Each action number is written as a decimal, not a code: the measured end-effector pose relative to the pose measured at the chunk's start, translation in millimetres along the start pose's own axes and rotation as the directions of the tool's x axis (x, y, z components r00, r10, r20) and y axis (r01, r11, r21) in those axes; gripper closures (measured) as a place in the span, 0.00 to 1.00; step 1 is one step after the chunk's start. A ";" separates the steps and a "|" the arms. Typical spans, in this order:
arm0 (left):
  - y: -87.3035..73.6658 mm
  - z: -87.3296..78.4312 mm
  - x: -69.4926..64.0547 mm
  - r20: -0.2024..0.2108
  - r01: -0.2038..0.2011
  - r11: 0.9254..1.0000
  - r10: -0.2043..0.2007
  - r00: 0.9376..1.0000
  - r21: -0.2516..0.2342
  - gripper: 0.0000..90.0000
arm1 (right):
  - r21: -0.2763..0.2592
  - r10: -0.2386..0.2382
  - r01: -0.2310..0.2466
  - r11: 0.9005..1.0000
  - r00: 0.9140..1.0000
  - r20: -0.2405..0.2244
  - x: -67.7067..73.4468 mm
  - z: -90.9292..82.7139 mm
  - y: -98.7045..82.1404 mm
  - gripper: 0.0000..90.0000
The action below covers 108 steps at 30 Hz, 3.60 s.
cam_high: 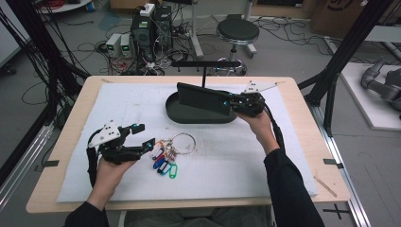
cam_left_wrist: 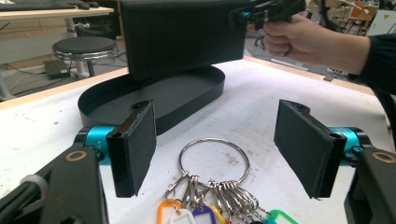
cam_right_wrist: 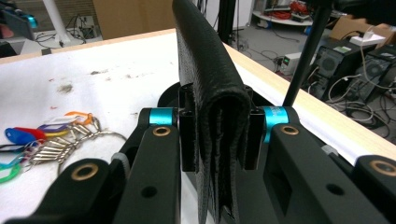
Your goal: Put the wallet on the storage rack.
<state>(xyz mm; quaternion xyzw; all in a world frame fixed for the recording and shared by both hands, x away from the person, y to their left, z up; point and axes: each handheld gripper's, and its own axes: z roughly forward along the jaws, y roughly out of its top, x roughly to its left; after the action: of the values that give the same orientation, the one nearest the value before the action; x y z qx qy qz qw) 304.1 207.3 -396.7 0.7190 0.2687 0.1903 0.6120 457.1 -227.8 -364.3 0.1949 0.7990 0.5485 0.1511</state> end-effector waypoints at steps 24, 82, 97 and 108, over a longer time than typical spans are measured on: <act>-3.6 3.6 -1.1 0.020 -0.003 1.000 0.003 1.000 0.008 0.33 | 0.069 0.047 -0.051 0.996 0.997 0.066 -27.7 45.7 -27.5 0.84; -5.5 9.4 2.6 0.012 -0.015 0.999 0.015 1.000 0.039 0.32 | 0.124 0.127 -0.157 0.980 0.968 0.218 -31.4 1.5 -20.6 0.47; -8.6 4.7 13.0 -0.046 -0.022 0.998 0.024 0.999 0.061 0.32 | 0.015 0.145 -0.152 0.988 0.963 0.227 1.9 -79.9 -15.2 0.45; -21.8 4.1 14.8 -0.114 -0.057 0.991 0.070 0.991 0.120 0.32 | -0.045 0.198 -0.193 0.980 0.936 0.290 22.2 -114.2 -45.8 0.42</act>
<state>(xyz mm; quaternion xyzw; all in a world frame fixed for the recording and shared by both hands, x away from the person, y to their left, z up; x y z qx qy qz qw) 314.8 215.6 -419.6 0.7492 0.2918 0.2359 0.5459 378.9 -325.3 -367.4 0.3514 0.7401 0.5319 0.2142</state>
